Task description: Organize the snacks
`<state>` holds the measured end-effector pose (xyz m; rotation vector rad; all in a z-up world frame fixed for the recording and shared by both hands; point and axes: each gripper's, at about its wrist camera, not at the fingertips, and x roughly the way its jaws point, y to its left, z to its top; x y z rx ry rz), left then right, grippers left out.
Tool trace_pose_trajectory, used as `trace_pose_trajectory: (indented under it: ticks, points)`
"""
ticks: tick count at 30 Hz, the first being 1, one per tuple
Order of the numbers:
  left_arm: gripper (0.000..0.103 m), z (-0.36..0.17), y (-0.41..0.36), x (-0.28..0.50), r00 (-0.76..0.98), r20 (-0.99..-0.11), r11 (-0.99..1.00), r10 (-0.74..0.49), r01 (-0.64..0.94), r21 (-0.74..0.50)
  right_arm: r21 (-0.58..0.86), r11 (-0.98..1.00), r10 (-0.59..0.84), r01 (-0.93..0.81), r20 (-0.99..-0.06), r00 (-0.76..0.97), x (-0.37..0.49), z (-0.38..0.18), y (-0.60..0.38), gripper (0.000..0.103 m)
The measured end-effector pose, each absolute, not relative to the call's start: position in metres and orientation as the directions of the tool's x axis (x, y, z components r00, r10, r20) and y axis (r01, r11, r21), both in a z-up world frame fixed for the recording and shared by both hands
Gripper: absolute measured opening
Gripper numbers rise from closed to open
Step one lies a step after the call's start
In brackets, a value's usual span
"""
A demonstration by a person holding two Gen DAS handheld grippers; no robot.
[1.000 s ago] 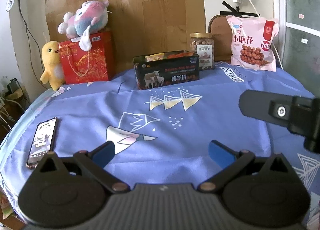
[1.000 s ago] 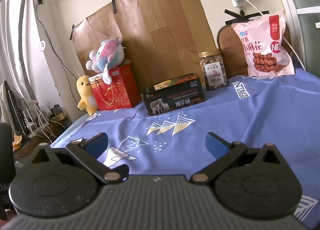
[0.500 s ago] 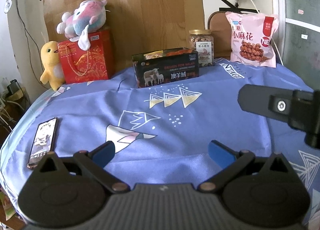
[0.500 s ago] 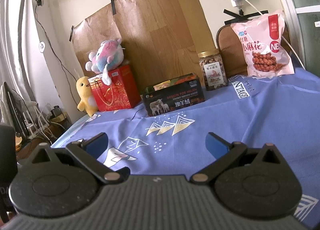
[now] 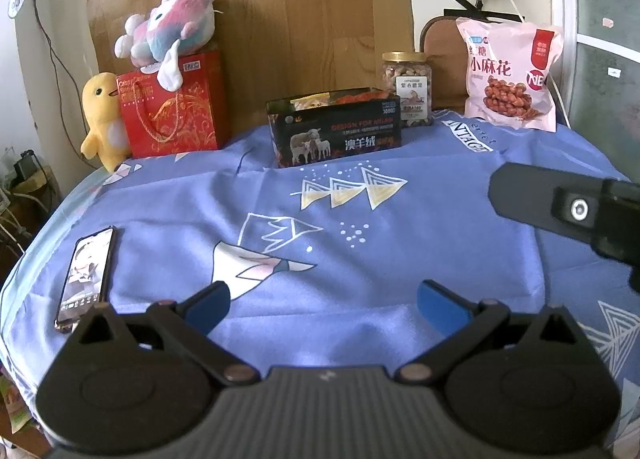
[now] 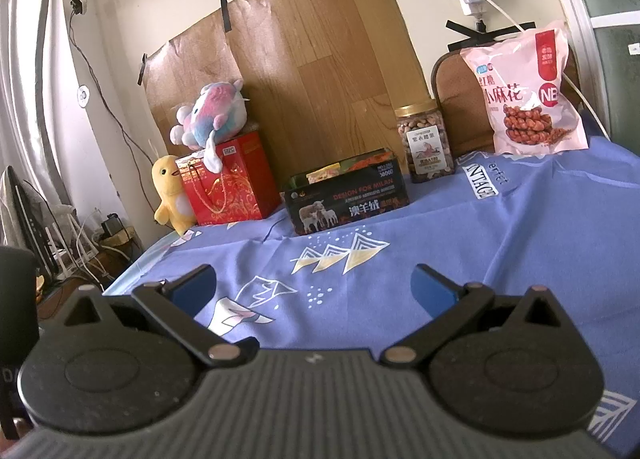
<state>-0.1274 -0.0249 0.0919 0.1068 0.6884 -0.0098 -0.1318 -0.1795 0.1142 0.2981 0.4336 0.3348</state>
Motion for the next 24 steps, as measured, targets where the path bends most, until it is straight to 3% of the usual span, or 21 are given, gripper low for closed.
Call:
trace_pose_trajectory:
  ticks: [24]
  points:
    - [0.103, 0.0923, -0.0233, -0.1221, 0.765, -0.643, 0.995, 0.045, 0.026, 0.1, 0.353, 0.901, 0.379, -0.253, -0.353, 0.856, -0.1312, 0.1172, -0.1796, 0.103]
